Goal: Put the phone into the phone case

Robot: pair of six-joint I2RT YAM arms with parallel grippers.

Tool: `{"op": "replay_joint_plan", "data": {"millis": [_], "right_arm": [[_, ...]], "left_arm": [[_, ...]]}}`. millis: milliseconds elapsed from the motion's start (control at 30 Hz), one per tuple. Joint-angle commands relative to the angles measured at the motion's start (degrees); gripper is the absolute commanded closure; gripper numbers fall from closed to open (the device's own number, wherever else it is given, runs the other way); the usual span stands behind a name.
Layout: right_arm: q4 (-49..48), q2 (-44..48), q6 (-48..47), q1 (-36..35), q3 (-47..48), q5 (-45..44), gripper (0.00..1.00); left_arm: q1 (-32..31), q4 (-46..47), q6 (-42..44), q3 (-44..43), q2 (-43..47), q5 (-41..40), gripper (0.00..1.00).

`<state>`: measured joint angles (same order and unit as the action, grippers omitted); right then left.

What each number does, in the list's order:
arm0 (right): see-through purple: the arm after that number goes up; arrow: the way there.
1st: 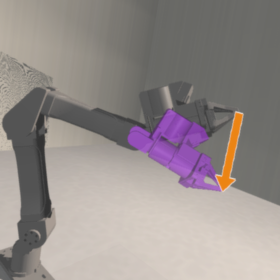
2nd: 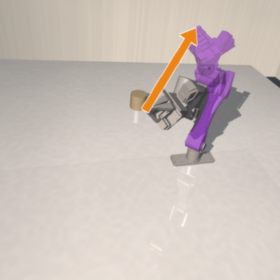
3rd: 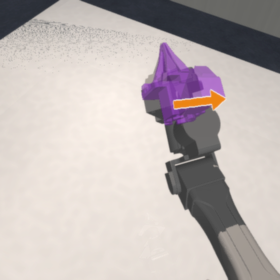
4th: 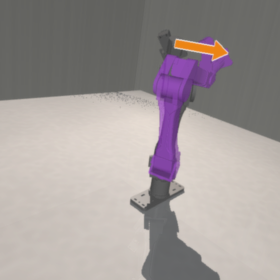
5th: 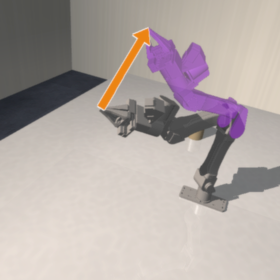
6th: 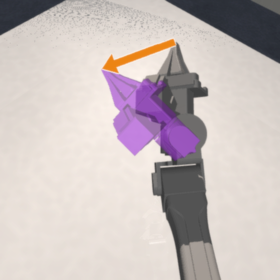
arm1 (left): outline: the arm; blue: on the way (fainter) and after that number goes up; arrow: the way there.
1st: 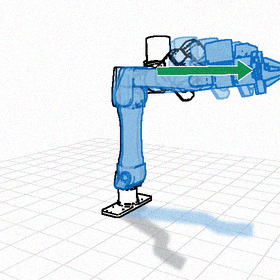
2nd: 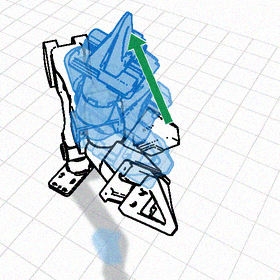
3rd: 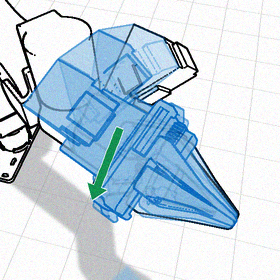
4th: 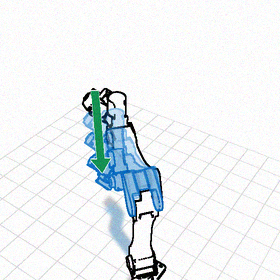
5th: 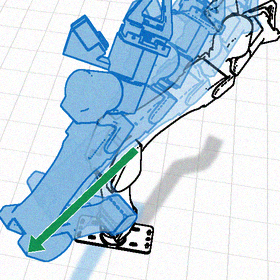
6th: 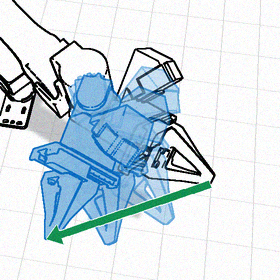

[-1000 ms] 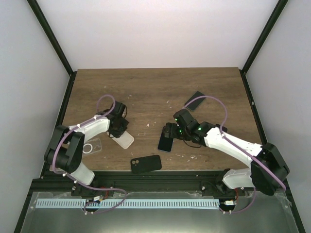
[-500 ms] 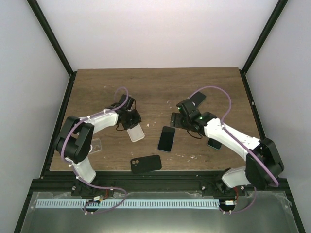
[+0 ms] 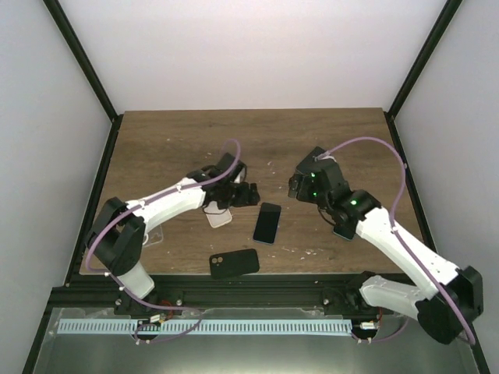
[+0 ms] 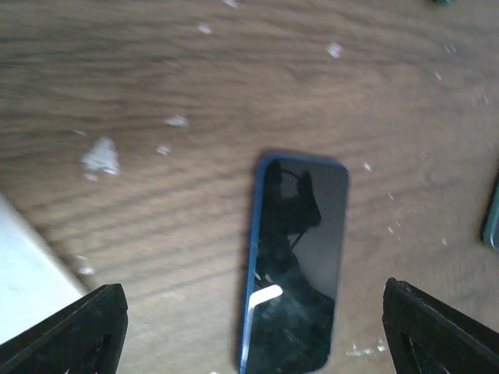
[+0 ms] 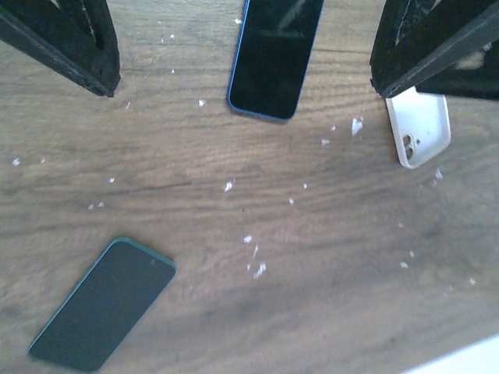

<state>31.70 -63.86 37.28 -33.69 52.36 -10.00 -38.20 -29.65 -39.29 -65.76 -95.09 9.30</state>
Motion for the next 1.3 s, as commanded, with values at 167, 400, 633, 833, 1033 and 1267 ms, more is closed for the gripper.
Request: {"op": "replay_joint_plan", "data": {"millis": [167,400,633,833,1033,1267], "right_arm": [[0.56,12.68,-1.89,1.17,1.86,-3.51,0.11],[1.40,20.23,-1.77,1.15,0.69,-6.51,0.11],[1.47,23.21,-1.07,1.16,-0.43,-7.95,0.11],[0.72,24.60,-0.41,1.17,-0.88,-8.47,0.11],[0.84,25.71,-0.01,1.14,-1.09,-8.77,0.11],[0.39,27.11,0.07,1.17,-1.38,-9.03,0.10]], "left_arm": [[-12.00,-6.88,5.07,-7.11,-4.88,-7.42,0.00],[-15.98,-10.78,7.31,-13.91,-13.61,-8.72,0.00],[-17.33,-12.05,7.75,-16.31,-17.78,-11.03,0.01],[-17.97,-12.53,7.63,-17.06,-20.28,-12.65,0.01],[-18.05,-12.69,8.57,-18.34,-22.57,-13.11,0.02],[-18.52,-13.52,15.22,-20.67,-24.85,-13.12,0.14]]}}
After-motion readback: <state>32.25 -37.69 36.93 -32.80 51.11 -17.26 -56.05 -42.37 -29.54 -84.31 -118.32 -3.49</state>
